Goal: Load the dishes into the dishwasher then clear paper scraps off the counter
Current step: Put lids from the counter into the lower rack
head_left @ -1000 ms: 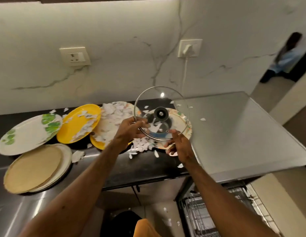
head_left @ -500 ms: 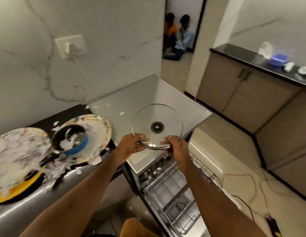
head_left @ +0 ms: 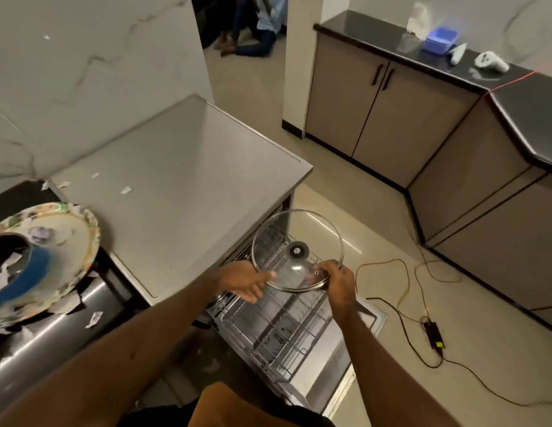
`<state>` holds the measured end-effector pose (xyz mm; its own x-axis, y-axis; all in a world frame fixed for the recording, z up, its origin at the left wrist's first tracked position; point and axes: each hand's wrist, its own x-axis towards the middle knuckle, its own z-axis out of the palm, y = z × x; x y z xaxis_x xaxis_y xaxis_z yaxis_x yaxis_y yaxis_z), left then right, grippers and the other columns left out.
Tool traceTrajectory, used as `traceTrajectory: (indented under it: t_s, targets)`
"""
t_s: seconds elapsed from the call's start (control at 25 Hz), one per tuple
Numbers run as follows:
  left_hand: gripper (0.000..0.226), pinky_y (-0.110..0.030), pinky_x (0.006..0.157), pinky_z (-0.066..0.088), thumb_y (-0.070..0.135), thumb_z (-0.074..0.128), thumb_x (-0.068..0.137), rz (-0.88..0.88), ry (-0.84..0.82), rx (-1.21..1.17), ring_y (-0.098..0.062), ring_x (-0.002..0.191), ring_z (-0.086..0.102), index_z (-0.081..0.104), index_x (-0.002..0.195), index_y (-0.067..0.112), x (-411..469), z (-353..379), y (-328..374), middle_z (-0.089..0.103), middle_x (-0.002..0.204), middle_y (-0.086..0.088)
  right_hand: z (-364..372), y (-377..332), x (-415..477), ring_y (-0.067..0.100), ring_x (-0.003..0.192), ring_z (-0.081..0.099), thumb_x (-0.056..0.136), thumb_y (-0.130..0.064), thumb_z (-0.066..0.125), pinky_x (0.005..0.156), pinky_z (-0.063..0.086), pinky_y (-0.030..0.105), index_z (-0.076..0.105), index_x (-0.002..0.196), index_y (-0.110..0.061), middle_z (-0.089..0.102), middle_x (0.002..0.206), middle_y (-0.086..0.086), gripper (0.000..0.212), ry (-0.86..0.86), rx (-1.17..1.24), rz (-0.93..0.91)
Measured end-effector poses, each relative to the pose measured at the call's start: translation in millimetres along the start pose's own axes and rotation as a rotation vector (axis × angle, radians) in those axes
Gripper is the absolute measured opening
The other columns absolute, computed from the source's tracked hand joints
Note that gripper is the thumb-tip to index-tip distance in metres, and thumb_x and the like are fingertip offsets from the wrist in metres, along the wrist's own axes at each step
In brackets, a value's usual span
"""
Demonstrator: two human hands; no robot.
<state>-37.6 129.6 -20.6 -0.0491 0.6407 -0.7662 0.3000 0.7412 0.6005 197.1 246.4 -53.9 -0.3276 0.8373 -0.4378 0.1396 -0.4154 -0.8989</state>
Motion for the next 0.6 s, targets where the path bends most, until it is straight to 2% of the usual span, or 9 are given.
traceTrajectory:
  t_s: [0.08,0.16,0.2,0.28,0.36,0.4,0.52,0.6]
  targets:
    - [0.069,-0.037,0.089,0.06,0.075,0.055,0.09,-0.047,0.096,0.327,-0.017,0.084,0.076,0.07,0.11,0.011,17,17,-7,0.077,0.104,-0.011,-13,22,4,0.044,0.074,0.072,0.108,-0.012,0.049,0.071,0.06,0.047,0.069,0.091,0.007,0.074,0.076,0.021,0.032,0.024,-0.056,0.055]
    - [0.062,-0.038,0.09,0.059,0.069,0.055,0.093,-0.024,0.238,0.576,-0.019,0.093,0.071,0.069,0.116,0.013,31,33,-13,0.073,0.108,-0.008,-15,42,8,0.051,0.079,0.071,0.107,-0.01,0.048,0.067,0.056,0.046,0.068,0.091,0.005,0.075,0.074,0.019,0.03,0.031,-0.129,0.122]
    - [0.06,-0.04,0.093,0.058,0.065,0.055,0.095,0.023,0.258,0.617,-0.022,0.102,0.069,0.065,0.125,0.014,37,41,-16,0.071,0.115,-0.008,-13,53,11,0.049,0.079,0.072,0.105,-0.009,0.05,0.062,0.054,0.041,0.068,0.092,0.005,0.075,0.074,0.018,0.027,0.043,-0.16,0.159]
    - [0.06,-0.044,0.101,0.053,0.064,0.052,0.096,0.121,0.182,0.627,-0.025,0.117,0.063,0.057,0.135,0.018,49,56,-22,0.065,0.128,-0.005,-4,72,21,0.037,0.071,0.075,0.104,-0.01,0.053,0.054,0.054,0.032,0.068,0.094,0.005,0.076,0.074,0.016,0.024,0.071,-0.22,0.229]
    - [0.058,-0.047,0.1,0.052,0.064,0.053,0.095,0.156,0.071,0.686,-0.023,0.114,0.063,0.054,0.134,0.021,64,72,-30,0.063,0.127,-0.002,7,96,34,0.026,0.063,0.074,0.104,-0.014,0.055,0.052,0.056,0.028,0.067,0.097,0.004,0.077,0.078,0.016,0.023,0.087,-0.25,0.3]
    - [0.054,-0.047,0.098,0.053,0.059,0.057,0.096,0.147,0.053,0.743,-0.023,0.111,0.063,0.051,0.134,0.021,77,82,-38,0.063,0.125,-0.003,13,109,42,0.026,0.064,0.075,0.103,-0.016,0.056,0.053,0.057,0.028,0.067,0.099,0.003,0.077,0.08,0.017,0.022,0.088,-0.255,0.329]
    - [0.043,-0.047,0.093,0.055,0.025,0.059,0.1,0.085,0.075,0.835,-0.026,0.107,0.063,0.04,0.138,0.019,115,97,-62,0.062,0.12,-0.009,26,137,65,0.032,0.072,0.077,0.104,-0.017,0.058,0.054,0.06,0.029,0.068,0.099,0.002,0.076,0.082,0.018,0.022,0.064,-0.302,0.374]
    - [0.043,-0.046,0.091,0.056,0.013,0.057,0.099,0.041,0.087,0.817,-0.027,0.105,0.063,0.039,0.137,0.02,149,100,-90,0.062,0.115,-0.01,41,166,85,0.031,0.074,0.077,0.105,-0.019,0.059,0.059,0.063,0.031,0.067,0.1,0.0,0.076,0.084,0.017,0.022,0.041,-0.334,0.368]
